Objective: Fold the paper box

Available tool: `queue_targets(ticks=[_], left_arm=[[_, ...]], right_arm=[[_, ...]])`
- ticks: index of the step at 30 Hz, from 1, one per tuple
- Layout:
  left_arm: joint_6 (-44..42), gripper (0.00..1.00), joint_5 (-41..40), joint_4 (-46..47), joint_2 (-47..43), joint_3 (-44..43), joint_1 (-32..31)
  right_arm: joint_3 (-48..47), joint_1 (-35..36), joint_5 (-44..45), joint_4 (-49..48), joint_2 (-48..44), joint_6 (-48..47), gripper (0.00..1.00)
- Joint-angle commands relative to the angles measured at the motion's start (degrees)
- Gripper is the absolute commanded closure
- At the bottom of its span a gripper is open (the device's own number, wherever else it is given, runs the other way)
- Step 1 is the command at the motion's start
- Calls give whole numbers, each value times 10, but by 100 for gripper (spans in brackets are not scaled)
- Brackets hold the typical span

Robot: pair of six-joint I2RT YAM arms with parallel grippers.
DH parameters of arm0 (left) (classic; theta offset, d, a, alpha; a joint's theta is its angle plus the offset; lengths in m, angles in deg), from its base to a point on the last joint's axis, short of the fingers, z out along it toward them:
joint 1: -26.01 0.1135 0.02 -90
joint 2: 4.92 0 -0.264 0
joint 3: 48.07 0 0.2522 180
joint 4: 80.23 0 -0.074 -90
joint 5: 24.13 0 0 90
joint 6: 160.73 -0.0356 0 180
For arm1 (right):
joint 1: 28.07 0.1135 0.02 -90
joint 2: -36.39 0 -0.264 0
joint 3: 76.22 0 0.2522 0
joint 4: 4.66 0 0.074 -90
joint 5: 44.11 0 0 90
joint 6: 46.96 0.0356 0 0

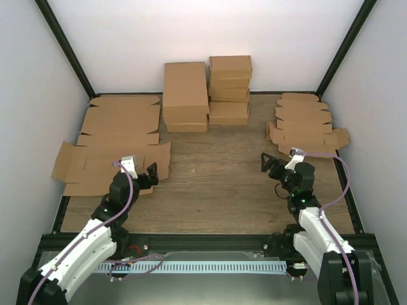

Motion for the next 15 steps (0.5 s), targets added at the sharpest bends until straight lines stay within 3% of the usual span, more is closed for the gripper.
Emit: queue_targets(ticks=[1, 15], left_arm=[[-10, 0, 18, 4, -8, -13, 2], [-16, 0, 40, 16, 28, -16, 2]], right_arm=[[-3, 4, 0, -1, -7, -8, 0], [-1, 4, -9, -11, -2, -6, 0]])
